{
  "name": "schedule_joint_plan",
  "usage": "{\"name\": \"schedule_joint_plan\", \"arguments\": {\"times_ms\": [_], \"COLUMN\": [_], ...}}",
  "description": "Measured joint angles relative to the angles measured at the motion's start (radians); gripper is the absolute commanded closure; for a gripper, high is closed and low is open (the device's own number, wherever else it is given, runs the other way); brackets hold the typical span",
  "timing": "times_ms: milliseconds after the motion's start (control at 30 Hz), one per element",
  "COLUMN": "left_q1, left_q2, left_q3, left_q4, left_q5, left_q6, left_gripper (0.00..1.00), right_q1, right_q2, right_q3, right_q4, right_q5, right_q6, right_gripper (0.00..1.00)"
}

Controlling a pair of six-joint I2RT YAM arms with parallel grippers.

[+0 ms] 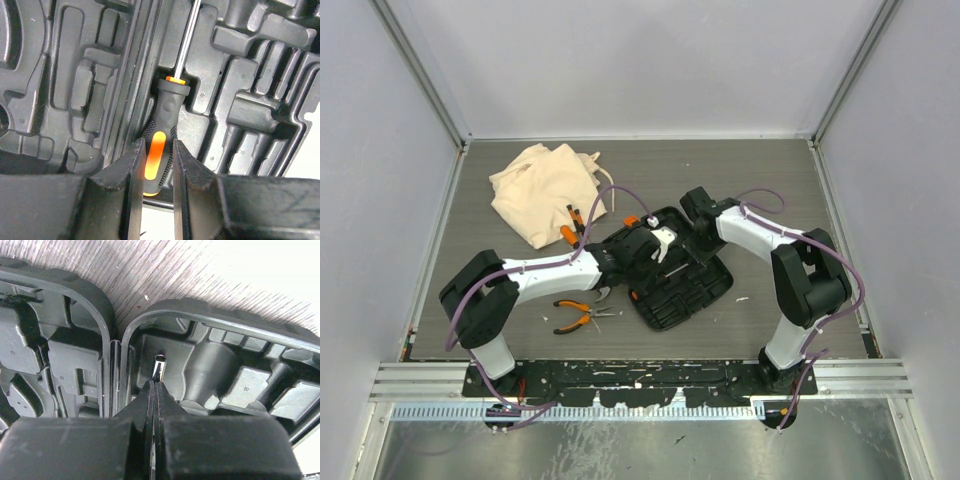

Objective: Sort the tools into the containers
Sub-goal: Adjust the screwdriver in the storage box.

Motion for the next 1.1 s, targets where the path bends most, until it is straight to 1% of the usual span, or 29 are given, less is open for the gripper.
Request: {"name": "schedule_joint_plan", "arguments": {"times_ms": [800, 1000, 1100], "left_q1": [0.000, 0.000, 0.000], "left_q2": [0.014, 0.013, 0.021], "left_q3": [0.004, 0.010, 0.026], "left_q4": [-0.008, -0.016, -0.034], "left_q5": [0.000, -0.003, -0.003], "left_q6": [-0.005, -0.011, -0.014], "left_gripper": [0.86, 0.85, 0.86], "right_q1": [0.003, 0.024, 0.040], "right_q2": [0.014, 0.008, -0.016], "right_q3": [-0.028, -0.008, 0.028], "right_q4": [0.045, 0.024, -0.006], "right_q5": [-0.006, 0.039, 0.076], "right_q6": [0.035, 0.030, 0.010], "right_gripper": [1.00, 1.00, 1.00]}}
